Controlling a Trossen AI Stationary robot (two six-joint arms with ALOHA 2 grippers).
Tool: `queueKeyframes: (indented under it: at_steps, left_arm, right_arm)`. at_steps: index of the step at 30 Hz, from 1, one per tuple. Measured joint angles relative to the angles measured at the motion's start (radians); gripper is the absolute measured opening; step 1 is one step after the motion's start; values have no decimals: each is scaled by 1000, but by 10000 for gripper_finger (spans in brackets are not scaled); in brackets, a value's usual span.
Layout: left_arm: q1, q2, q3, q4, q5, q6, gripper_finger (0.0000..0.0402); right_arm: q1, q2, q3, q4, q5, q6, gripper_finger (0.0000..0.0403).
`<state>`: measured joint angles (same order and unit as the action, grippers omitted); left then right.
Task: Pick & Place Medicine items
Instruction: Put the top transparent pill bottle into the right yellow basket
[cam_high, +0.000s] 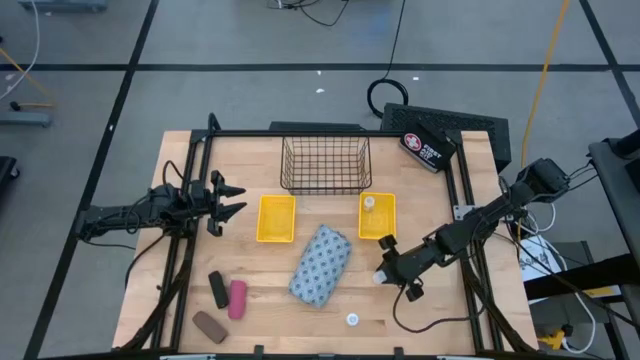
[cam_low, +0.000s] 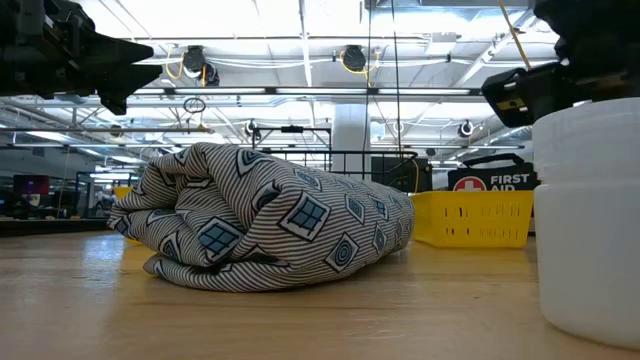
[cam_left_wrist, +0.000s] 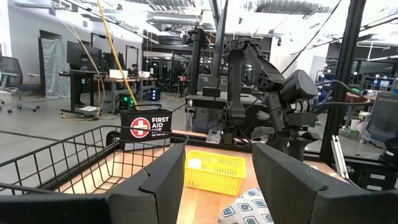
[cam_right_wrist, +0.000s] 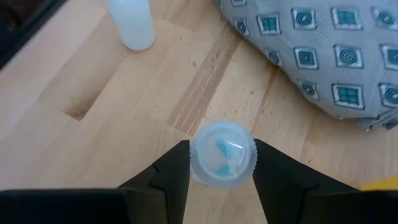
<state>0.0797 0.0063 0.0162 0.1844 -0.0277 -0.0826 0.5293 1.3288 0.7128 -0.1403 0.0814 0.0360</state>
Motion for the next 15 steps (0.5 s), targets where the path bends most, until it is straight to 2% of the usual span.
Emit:
queueKeyframes:
  at_steps: [9,15]
  left_arm:
    - [0,0,0,0,0,0,198]
    - [0,0,0,0,0,0,198]
  right_arm:
    - [0,-95,0,-6,3,0,142]
    - [0,-160,0,-7,4,0,151]
